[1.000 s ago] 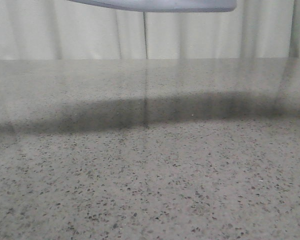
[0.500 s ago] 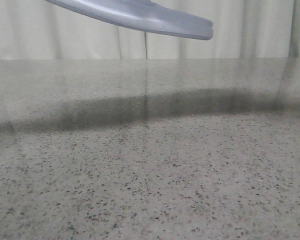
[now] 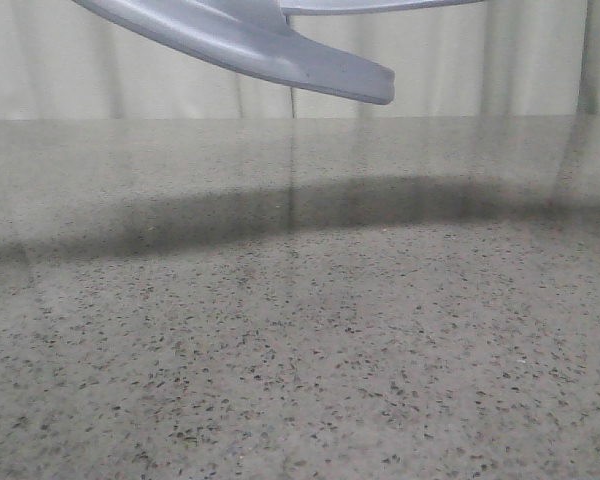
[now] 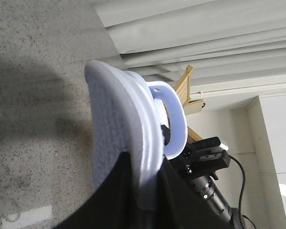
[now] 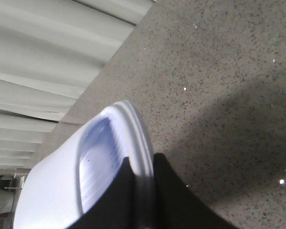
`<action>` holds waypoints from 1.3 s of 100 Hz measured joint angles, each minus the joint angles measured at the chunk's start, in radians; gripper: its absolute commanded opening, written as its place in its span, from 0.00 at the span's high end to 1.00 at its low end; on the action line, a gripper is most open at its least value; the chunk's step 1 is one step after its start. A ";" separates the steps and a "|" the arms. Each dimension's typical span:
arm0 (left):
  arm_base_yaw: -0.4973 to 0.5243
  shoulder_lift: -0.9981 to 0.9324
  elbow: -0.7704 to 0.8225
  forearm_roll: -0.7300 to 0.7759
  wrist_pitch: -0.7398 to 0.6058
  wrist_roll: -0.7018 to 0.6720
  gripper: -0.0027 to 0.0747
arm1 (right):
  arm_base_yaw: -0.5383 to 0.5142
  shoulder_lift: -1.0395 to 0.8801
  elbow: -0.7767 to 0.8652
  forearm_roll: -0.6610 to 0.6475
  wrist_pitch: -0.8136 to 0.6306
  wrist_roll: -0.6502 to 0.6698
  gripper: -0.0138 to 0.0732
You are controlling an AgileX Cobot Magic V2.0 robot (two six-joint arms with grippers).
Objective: Insert blue slippers together front up
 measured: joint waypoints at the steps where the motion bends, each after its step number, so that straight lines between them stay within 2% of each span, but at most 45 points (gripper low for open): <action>1: 0.000 0.000 0.000 0.000 0.000 0.000 0.94 | 0.000 0.003 0.000 0.000 0.000 -0.002 0.96; 31: -0.021 0.000 -0.009 -0.002 -0.006 0.000 0.94 | 0.002 0.017 0.000 -0.004 -0.021 -0.110 0.96; 48: -0.023 0.000 -0.009 0.003 0.001 0.002 0.94 | 0.008 0.017 0.000 -0.116 -0.023 -0.143 0.96; 62: -0.027 0.000 -0.009 0.014 0.017 0.002 0.94 | 0.010 0.017 0.000 -0.223 -0.008 -0.146 0.83; 81: -0.031 0.000 -0.009 0.021 -0.003 -0.014 0.94 | 0.010 0.019 0.000 -0.307 -0.002 -0.147 0.48; 88: -0.031 0.000 -0.009 0.021 -0.007 -0.017 0.94 | 0.012 0.018 0.000 -0.322 -0.001 -0.152 0.40; 113: -0.031 0.000 -0.009 0.021 -0.043 -0.025 0.94 | 0.010 0.016 0.000 -0.380 -0.010 -0.156 0.38; 130: -0.034 0.000 -0.009 0.025 -0.061 -0.029 0.94 | -0.033 -0.032 0.000 -0.402 -0.020 -0.157 0.38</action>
